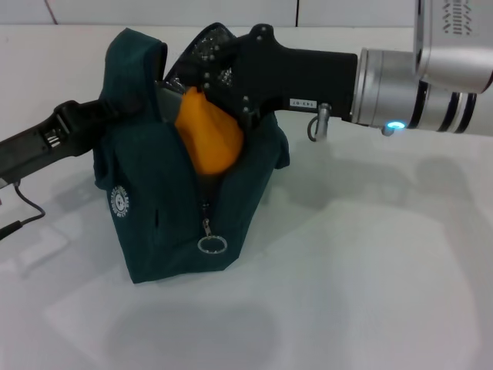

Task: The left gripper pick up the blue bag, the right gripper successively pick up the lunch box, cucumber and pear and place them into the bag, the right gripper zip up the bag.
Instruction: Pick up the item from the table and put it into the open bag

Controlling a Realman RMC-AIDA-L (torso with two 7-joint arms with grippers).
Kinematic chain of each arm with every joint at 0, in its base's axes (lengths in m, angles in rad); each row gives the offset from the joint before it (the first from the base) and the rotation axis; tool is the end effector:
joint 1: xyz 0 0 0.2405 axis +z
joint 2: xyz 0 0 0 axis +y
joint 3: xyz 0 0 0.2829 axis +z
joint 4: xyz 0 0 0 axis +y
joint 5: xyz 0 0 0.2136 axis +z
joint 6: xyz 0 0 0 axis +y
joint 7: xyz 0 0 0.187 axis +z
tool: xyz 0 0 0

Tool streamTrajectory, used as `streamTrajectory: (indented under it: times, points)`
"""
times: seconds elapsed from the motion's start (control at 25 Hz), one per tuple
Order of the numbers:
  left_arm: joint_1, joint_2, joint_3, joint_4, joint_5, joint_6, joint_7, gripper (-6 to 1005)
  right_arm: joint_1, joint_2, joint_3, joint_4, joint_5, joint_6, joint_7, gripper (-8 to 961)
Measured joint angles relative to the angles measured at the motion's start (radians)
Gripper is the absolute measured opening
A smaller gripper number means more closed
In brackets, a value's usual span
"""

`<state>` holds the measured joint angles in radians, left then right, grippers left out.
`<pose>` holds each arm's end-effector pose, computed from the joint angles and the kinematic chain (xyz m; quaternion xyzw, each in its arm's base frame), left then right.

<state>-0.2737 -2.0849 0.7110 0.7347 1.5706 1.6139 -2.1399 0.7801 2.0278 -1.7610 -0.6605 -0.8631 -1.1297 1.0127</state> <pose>-0.2941 0.3230 0.0112 -0.6922 -0.5534 -0.4566 0.0782 0.0626 0.3964 -0.1153 -0.9255 -0.0511 0.3618 0.0997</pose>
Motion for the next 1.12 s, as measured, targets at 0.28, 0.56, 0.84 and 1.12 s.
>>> streamTrajectory:
  times: [0.28, 0.56, 0.84, 1.12]
  points:
    - [0.0, 0.002, -0.001, 0.0, -0.004, 0.0, 0.0, 46, -0.01, 0.0, -0.013, 0.003, -0.007, 0.011, -0.009, 51]
    - [-0.004, 0.002, -0.001, 0.0, -0.004, -0.001, 0.0, 46, -0.026, 0.0, -0.013, 0.003, 0.006, 0.012, -0.028, 126]
    - [-0.002, 0.002, -0.001, 0.0, -0.005, -0.011, -0.001, 46, -0.032, 0.0, -0.005, 0.009, 0.049, 0.018, -0.047, 320]
    - [-0.007, 0.002, -0.001, 0.0, -0.005, -0.011, -0.004, 46, -0.033, 0.0, 0.0, 0.014, 0.077, 0.019, -0.061, 543]
